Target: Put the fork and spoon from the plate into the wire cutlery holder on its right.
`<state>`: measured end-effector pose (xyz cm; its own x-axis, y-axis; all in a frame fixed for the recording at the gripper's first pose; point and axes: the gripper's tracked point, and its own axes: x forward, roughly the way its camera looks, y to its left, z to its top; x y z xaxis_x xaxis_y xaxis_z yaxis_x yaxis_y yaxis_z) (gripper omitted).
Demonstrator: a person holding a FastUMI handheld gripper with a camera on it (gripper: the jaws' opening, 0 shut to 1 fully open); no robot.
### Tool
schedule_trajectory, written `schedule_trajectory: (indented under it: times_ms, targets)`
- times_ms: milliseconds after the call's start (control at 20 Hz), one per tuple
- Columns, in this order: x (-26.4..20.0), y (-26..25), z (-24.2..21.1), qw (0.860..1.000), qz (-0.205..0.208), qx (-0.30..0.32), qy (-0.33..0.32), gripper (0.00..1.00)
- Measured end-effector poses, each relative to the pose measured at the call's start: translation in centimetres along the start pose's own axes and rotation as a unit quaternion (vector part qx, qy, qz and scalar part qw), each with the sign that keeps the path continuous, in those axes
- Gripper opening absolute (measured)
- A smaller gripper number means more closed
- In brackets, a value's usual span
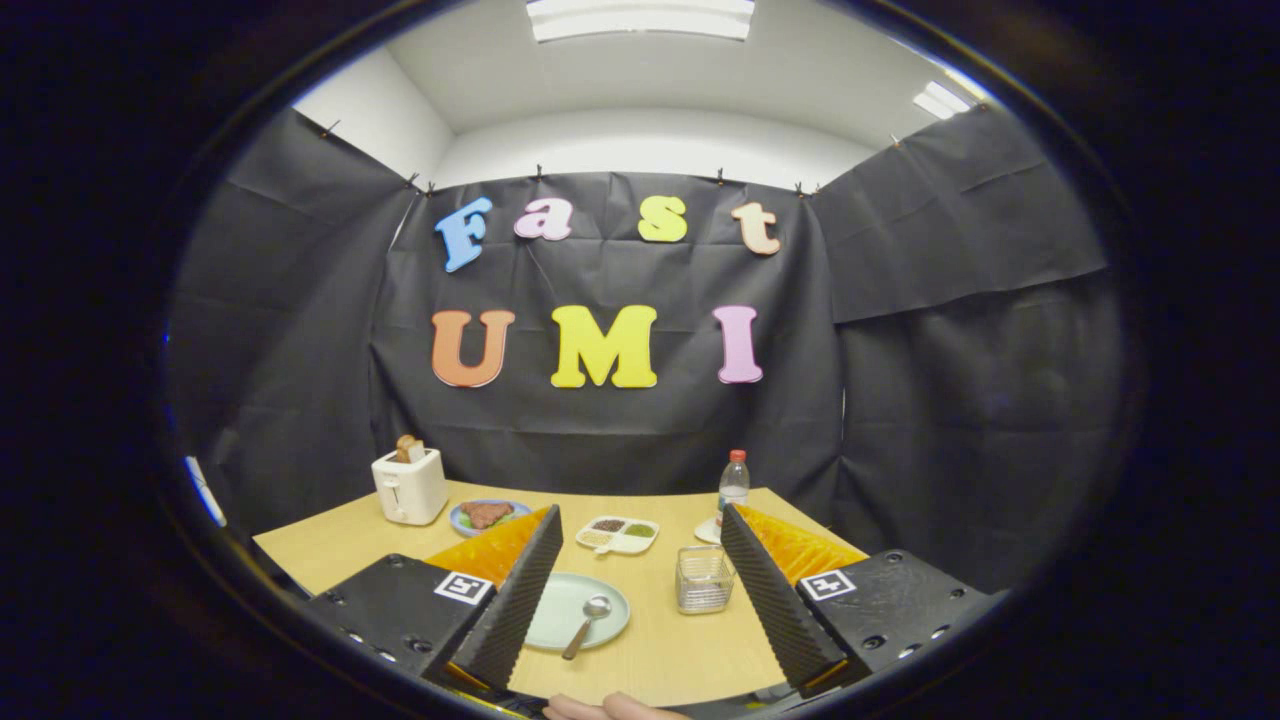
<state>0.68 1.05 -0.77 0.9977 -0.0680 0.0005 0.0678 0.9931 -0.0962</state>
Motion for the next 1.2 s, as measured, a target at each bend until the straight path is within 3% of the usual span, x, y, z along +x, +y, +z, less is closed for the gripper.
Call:
schedule_trajectory:
  times_ms: [650, 950, 1200]
  targets:
    - [7.4, 3.9, -7.5, 0.991, 0.035, -0.008, 0.132, 0.95]
    - [11.2, 5.9, -12.2, 0.974, 0.047, -0.027, 0.218, 0.96]
    - [13.3, 6.6, -16.0, 0.951, 0.057, -0.029, 0.303, 0.96]
